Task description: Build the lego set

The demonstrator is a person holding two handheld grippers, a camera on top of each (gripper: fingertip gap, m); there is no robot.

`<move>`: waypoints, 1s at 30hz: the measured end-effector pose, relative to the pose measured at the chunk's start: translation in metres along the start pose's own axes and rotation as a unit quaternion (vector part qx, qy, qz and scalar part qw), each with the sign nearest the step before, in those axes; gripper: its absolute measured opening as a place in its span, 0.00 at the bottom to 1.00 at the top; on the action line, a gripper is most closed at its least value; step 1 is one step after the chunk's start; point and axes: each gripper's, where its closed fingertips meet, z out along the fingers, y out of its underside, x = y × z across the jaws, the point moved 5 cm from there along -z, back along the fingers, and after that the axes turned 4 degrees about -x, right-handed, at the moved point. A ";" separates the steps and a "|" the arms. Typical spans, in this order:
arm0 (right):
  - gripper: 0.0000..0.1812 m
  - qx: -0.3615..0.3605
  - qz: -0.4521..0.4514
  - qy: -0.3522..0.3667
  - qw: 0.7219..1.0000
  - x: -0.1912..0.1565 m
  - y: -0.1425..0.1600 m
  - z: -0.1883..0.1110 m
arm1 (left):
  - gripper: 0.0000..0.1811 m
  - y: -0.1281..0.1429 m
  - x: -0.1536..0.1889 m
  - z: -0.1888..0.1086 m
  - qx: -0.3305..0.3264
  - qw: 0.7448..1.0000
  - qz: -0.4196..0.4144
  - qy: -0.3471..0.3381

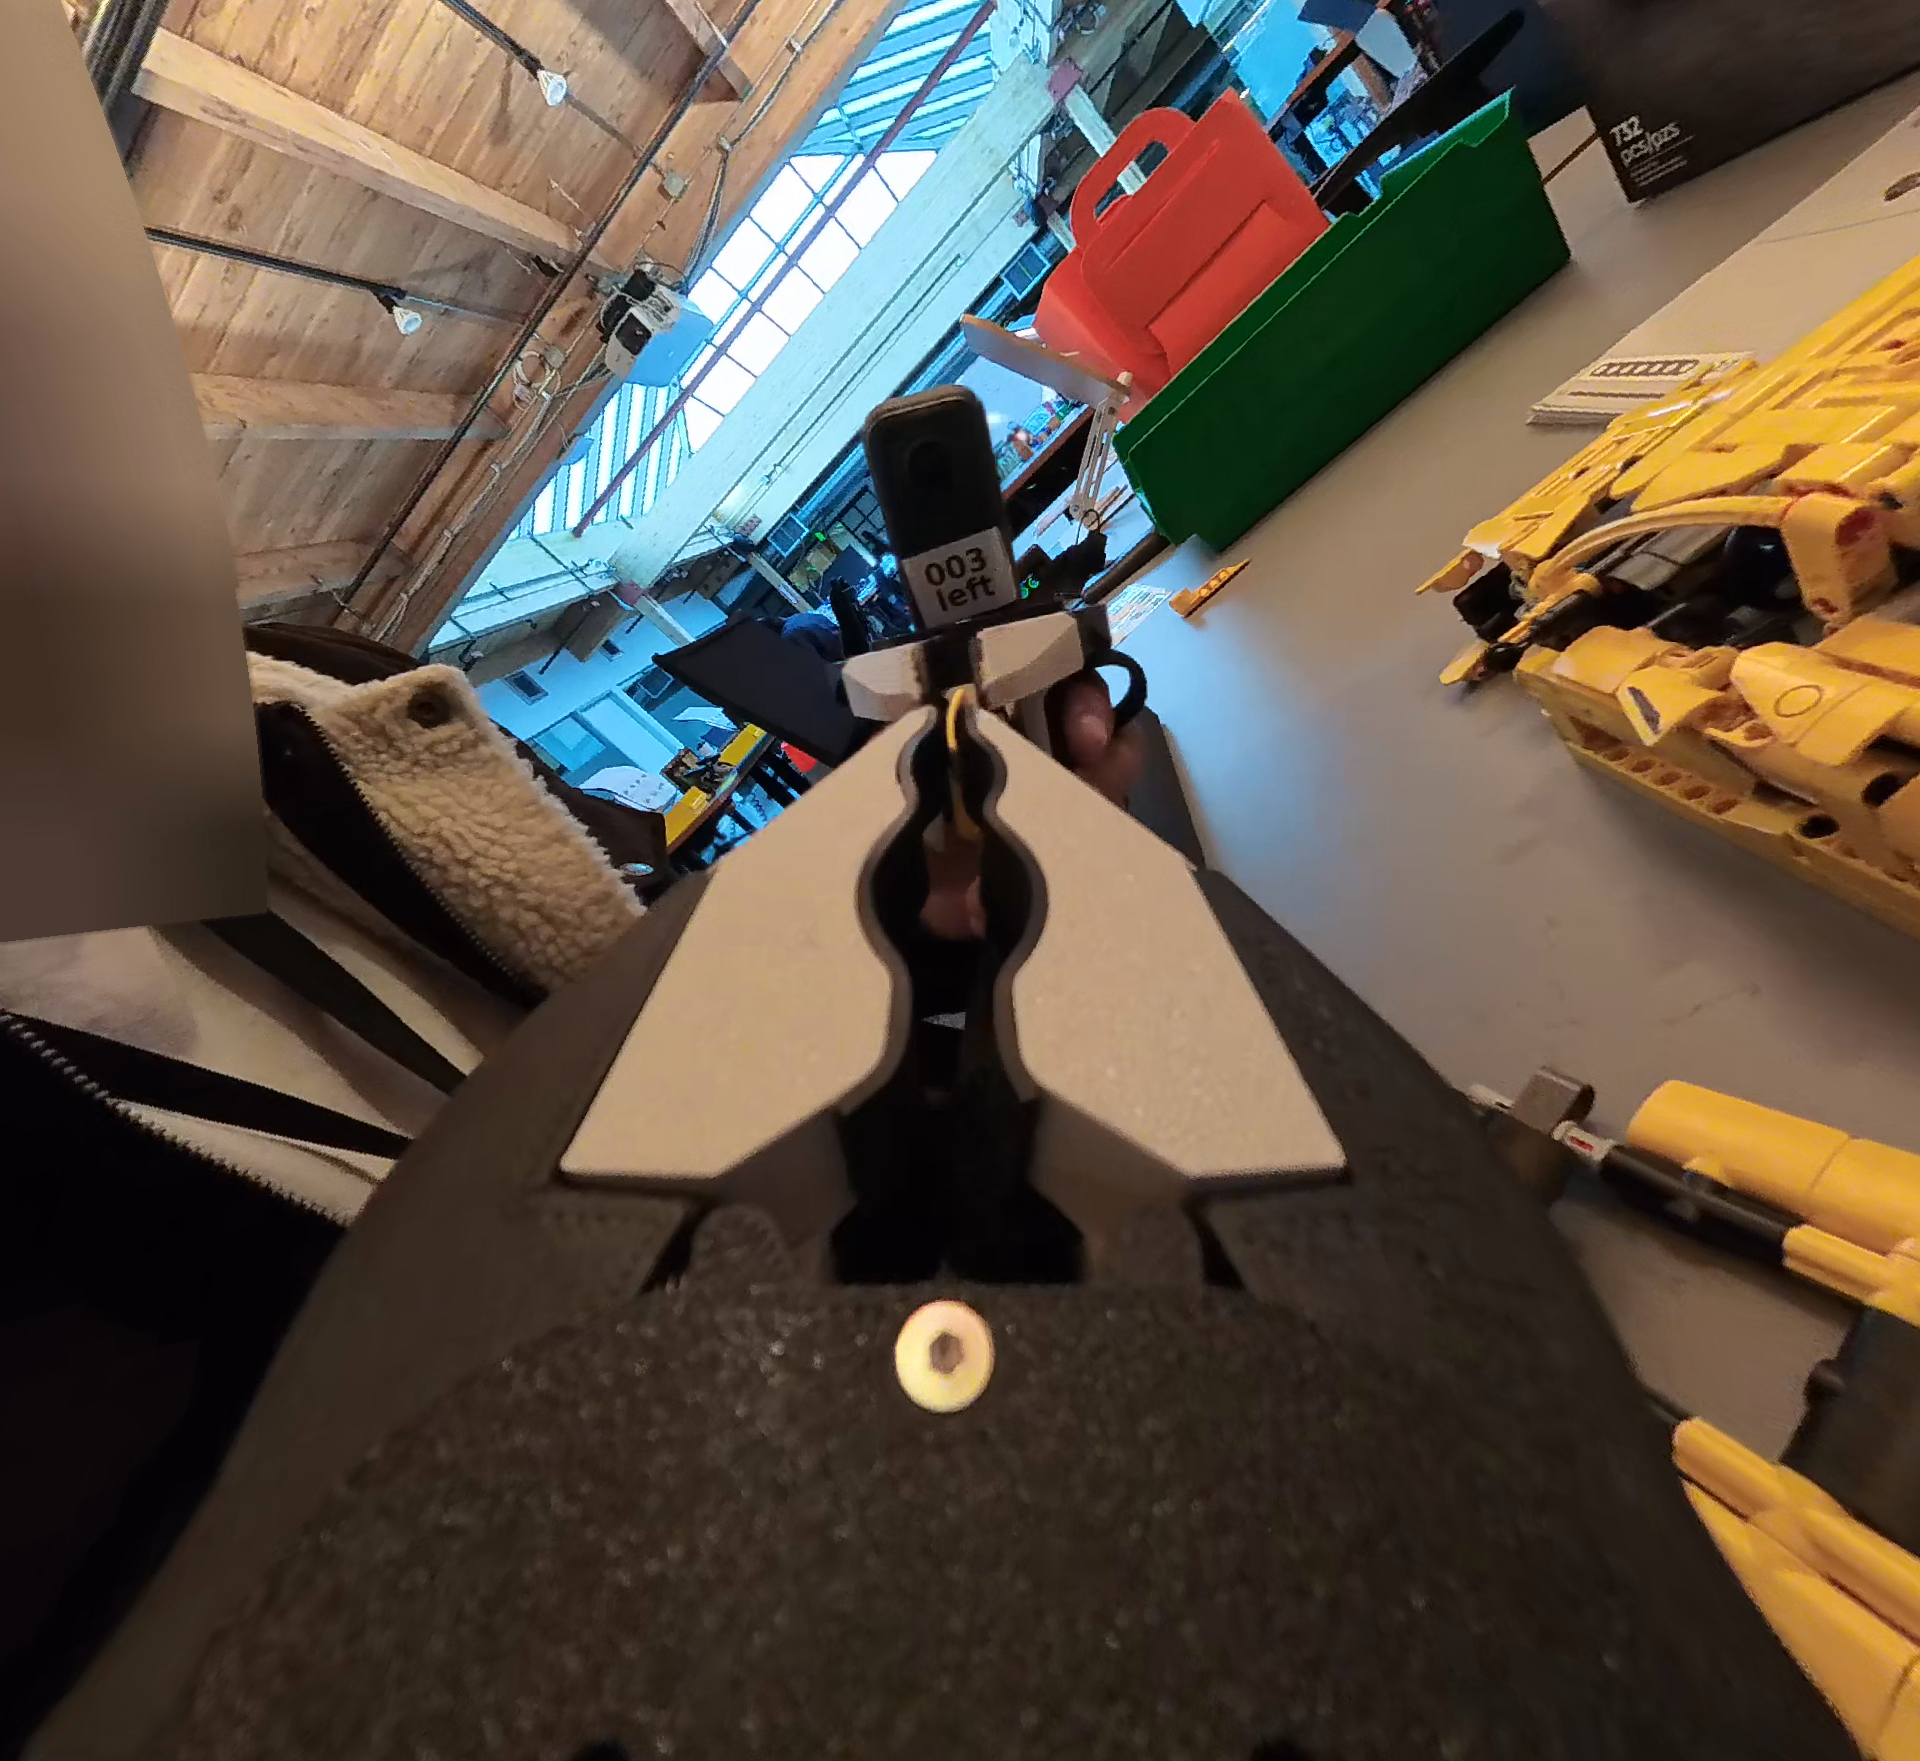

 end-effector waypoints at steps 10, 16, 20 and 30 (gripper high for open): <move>0.01 -0.013 -0.006 0.006 1.000 0.000 0.003 0.003 | 0.02 0.004 -0.001 0.005 -0.022 1.000 0.004 -0.007; 0.01 -0.018 -0.007 0.005 1.000 0.000 0.004 0.005 | 0.01 0.004 -0.002 0.002 -0.023 0.999 -0.019 0.010; 0.01 -0.018 -0.013 -0.016 1.000 -0.006 0.004 0.007 | 0.00 0.003 0.000 0.000 -0.013 0.994 -0.075 0.072; 0.01 -0.009 -0.002 -0.022 1.000 -0.006 0.002 0.003 | 0.01 0.003 0.001 0.004 -0.007 0.996 -0.063 0.062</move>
